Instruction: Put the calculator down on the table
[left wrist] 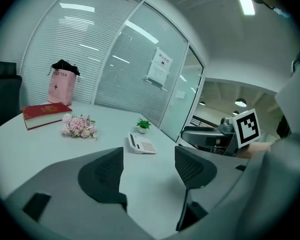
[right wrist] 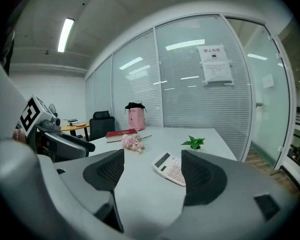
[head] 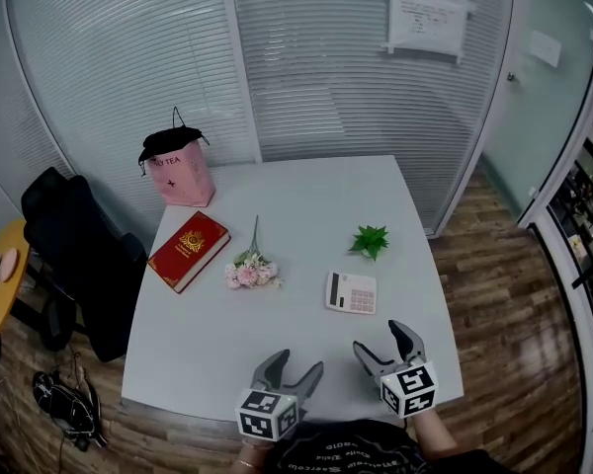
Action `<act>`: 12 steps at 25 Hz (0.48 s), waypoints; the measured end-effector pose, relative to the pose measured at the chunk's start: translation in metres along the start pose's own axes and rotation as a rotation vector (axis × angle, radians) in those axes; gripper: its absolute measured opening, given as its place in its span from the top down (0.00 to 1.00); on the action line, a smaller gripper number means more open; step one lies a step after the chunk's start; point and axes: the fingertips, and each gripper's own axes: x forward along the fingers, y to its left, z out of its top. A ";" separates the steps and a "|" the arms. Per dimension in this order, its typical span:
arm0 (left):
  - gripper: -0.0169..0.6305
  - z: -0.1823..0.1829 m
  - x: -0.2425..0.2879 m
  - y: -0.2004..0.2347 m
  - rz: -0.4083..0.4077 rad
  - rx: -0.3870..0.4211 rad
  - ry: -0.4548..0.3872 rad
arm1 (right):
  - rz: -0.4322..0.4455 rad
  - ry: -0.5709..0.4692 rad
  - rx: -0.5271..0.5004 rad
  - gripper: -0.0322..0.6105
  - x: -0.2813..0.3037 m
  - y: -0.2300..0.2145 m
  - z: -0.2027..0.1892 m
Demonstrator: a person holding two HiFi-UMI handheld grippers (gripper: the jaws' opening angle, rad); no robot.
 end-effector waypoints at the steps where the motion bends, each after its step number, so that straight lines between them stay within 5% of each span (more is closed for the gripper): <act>1: 0.47 -0.004 -0.003 -0.001 0.001 0.002 -0.004 | -0.001 0.009 -0.013 0.38 -0.004 0.004 -0.005; 12: 0.47 -0.016 -0.014 0.000 0.020 0.005 -0.009 | 0.019 0.078 -0.079 0.42 -0.011 0.027 -0.030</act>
